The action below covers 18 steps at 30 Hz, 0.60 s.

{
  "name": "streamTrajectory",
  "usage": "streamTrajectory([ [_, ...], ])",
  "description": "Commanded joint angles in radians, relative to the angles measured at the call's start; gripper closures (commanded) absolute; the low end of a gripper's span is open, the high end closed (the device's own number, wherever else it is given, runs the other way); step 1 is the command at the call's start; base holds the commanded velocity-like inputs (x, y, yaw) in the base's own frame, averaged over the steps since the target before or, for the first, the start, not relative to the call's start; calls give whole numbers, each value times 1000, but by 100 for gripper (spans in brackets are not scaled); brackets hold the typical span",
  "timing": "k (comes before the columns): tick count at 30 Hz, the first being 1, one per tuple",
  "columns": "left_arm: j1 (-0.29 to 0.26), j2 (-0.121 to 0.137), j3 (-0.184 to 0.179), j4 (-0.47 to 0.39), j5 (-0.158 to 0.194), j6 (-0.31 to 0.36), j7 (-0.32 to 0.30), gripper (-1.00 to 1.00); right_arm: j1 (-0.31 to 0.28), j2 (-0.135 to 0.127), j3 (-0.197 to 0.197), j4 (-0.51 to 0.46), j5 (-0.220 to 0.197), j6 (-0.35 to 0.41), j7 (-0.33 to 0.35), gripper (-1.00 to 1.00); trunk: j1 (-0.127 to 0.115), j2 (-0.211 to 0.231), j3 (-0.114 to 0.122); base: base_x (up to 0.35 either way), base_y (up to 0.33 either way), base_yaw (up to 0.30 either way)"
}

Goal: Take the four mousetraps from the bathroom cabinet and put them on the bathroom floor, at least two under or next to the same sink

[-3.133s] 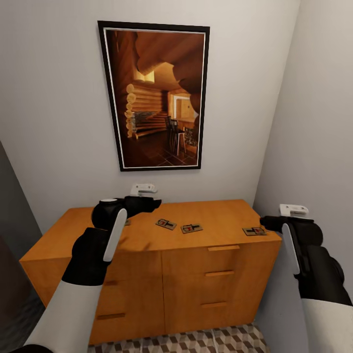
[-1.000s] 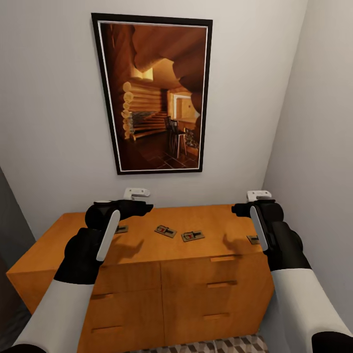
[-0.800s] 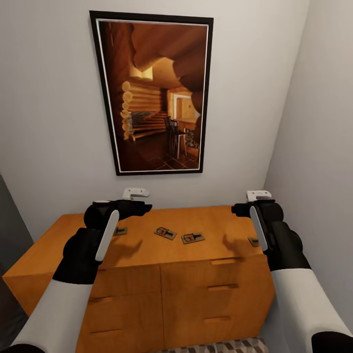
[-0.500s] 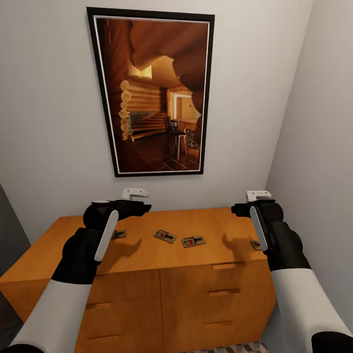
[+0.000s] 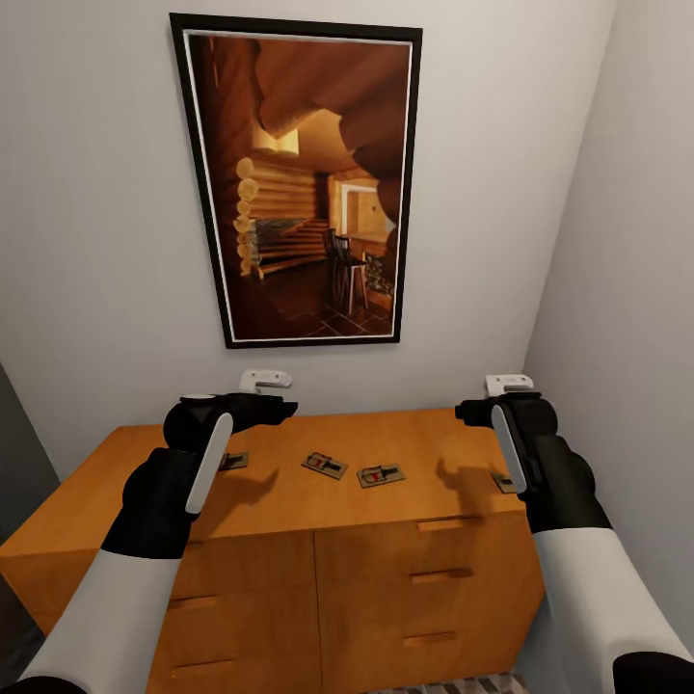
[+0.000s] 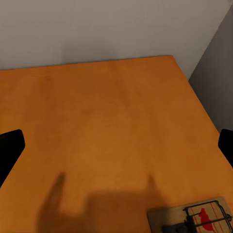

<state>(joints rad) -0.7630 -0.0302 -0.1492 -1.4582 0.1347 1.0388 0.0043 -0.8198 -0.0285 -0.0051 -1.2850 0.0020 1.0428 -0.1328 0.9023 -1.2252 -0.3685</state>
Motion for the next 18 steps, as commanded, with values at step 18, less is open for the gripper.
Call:
streamTrajectory([
  [18, -1, 0, 1, 20, 2, 4, 0, -100, -1, -1, 3, 0, 0, 4, -2, -100, 0, -1, -1, 0, 0, 0],
])
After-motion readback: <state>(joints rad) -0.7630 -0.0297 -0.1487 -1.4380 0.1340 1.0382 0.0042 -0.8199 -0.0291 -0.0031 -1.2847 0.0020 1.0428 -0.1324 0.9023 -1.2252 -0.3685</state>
